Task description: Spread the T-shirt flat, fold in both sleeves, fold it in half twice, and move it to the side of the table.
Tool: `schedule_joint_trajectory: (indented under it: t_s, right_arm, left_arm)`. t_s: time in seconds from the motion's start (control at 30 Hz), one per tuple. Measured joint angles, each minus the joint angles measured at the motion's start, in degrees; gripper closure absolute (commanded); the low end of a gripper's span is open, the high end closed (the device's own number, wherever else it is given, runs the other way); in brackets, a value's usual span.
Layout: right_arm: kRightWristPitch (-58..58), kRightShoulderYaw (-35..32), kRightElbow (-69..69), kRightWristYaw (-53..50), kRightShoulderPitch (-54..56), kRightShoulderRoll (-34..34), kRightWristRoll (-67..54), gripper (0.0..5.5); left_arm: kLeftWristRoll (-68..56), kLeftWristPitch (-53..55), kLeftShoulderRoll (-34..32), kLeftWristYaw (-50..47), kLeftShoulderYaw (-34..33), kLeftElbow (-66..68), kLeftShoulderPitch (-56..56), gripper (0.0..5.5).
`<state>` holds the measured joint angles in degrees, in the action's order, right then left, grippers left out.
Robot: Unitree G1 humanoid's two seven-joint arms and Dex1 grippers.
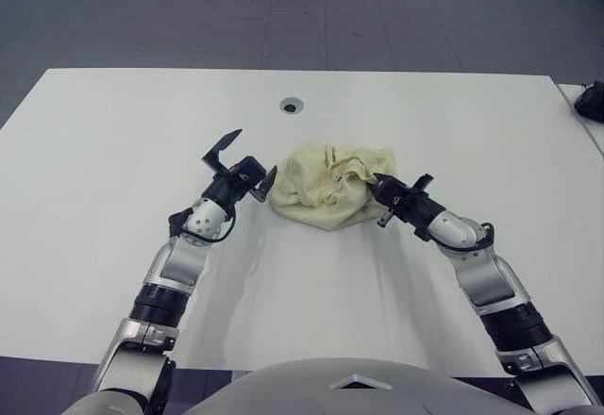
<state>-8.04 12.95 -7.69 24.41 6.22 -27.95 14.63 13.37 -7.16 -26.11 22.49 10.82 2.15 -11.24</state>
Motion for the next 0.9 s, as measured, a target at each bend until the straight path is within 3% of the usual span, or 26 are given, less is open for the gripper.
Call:
schedule_joint_trajectory:
  t_s: [0.1, 0.3, 0.53, 0.9]
  right_arm:
    - [-2.2, -4.8, -4.3, -0.1, 3.3, 2.1, -5.1, 5.48]
    - [-5.2, -6.3, -5.3, 0.1, 5.4, 3.3, -7.4, 5.50]
    - [-7.9, -6.6, -5.2, -0.3, 8.0, 5.5, -8.6, 5.50]
    - [-11.3, -6.8, -4.8, -0.6, 11.4, 7.5, -10.8, 5.50]
  left_arm:
    - [-9.2, -0.5, -6.2, 16.8, 0.9, -6.6, -4.9, 0.10]
    - [-13.5, 3.2, -6.9, 24.2, 1.6, -8.6, -10.6, 0.30]
    - [-11.6, 6.9, -6.0, 27.0, 8.2, -8.8, -8.2, 1.51]
    - [-3.1, 9.3, -1.1, 19.2, 12.6, -9.7, -5.0, 3.15]
